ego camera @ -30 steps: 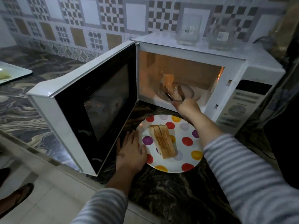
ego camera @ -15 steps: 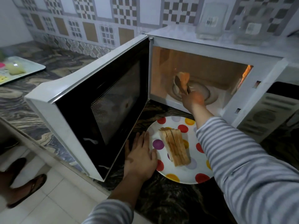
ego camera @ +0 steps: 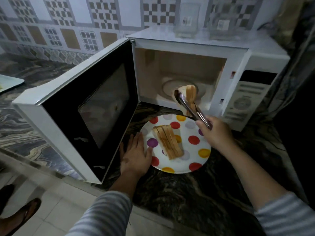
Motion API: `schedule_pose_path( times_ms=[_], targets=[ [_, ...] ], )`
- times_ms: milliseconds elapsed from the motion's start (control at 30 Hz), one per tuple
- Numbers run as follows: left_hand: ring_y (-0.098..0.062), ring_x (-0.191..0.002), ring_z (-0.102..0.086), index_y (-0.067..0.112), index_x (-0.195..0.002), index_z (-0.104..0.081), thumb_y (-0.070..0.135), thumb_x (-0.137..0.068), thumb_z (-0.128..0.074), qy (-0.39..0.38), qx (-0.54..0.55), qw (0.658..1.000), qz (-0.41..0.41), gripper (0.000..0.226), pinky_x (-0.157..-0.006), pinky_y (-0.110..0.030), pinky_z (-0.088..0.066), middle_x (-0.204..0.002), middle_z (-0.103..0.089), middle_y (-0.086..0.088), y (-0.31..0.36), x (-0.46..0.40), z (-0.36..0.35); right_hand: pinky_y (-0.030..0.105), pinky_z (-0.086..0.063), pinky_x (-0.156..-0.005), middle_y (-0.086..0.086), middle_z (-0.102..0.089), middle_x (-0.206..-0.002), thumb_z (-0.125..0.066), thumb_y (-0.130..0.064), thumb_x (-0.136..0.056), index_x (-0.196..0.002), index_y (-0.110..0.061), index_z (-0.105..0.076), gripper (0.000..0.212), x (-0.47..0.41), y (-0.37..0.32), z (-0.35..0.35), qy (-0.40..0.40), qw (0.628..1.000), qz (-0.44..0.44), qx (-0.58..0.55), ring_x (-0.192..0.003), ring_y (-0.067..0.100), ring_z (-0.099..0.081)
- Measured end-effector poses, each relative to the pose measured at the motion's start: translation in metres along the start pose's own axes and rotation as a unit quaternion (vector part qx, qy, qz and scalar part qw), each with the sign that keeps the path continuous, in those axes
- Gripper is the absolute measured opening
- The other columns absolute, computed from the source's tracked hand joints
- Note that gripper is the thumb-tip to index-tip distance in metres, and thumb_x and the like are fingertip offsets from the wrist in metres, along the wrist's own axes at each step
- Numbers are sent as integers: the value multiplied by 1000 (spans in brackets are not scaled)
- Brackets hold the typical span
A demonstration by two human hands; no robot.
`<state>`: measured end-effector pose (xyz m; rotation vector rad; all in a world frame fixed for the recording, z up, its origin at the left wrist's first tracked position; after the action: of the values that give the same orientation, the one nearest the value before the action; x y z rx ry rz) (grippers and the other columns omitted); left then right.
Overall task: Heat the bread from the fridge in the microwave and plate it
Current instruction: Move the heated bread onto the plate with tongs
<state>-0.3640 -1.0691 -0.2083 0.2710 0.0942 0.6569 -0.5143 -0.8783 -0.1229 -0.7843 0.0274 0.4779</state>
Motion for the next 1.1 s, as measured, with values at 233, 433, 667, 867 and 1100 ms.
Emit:
schedule_pose_path(
  times_ms=[233, 433, 667, 867, 1100],
  targets=[
    [-12, -148, 0, 19, -154, -4, 50, -98, -18, -1, 0, 1000, 3, 66, -119, -44, 3, -161, -7, 3, -1, -1, -1, 31, -50, -73, 4, -69, -105, -55, -44, -91, -124, -18, -59, 42, 66, 47, -4, -54, 996, -15, 74, -93, 22, -65],
    [-11, -148, 1, 18, -154, -5, 49, -99, -19, 2, -5, 1000, 3, 65, -119, -43, 3, -161, -8, 4, 0, 0, 0, 27, -44, -74, 8, -64, -114, -52, -41, -94, -133, -16, -52, 47, 76, 45, -7, -71, 990, -26, 115, -103, 25, -62],
    [-12, -148, 0, 18, -154, -4, 48, -99, -19, 11, 0, 1000, -2, 65, -119, -43, 3, -161, -8, 2, -1, 0, -2, 22, -39, -59, -2, -59, -87, -61, -48, -86, -117, -16, -57, 44, 81, 40, 8, -77, 993, -55, 73, -77, 13, -56],
    [-16, -148, 1, 20, -153, 3, 56, -97, -13, 37, 28, 999, -6, 69, -119, -46, 2, -162, 2, 0, 3, 4, -1, 23, -37, -57, -12, -50, -76, -62, -47, -85, -118, -25, -57, 40, 93, 27, 34, -34, 998, -27, 40, -70, 6, -51],
    [-15, -143, -16, 16, -153, -11, 56, -92, -30, 231, 25, 951, -205, 76, -116, -39, -14, -159, -14, 0, 20, 21, 13, 25, -45, -70, -6, -69, -102, -63, -40, -87, -118, -28, -62, 32, 96, 5, 63, 7, 996, 45, 73, -89, 13, -63]
  ],
)
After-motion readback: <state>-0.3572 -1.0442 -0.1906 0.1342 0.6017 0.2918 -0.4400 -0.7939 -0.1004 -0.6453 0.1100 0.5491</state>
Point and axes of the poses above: each hand's wrist, its own x-axis away from the middle knuckle, its own z-axis out of the back of the hand, y = z × x, the point moved 1 cm from there along -x, towards the middle knuckle
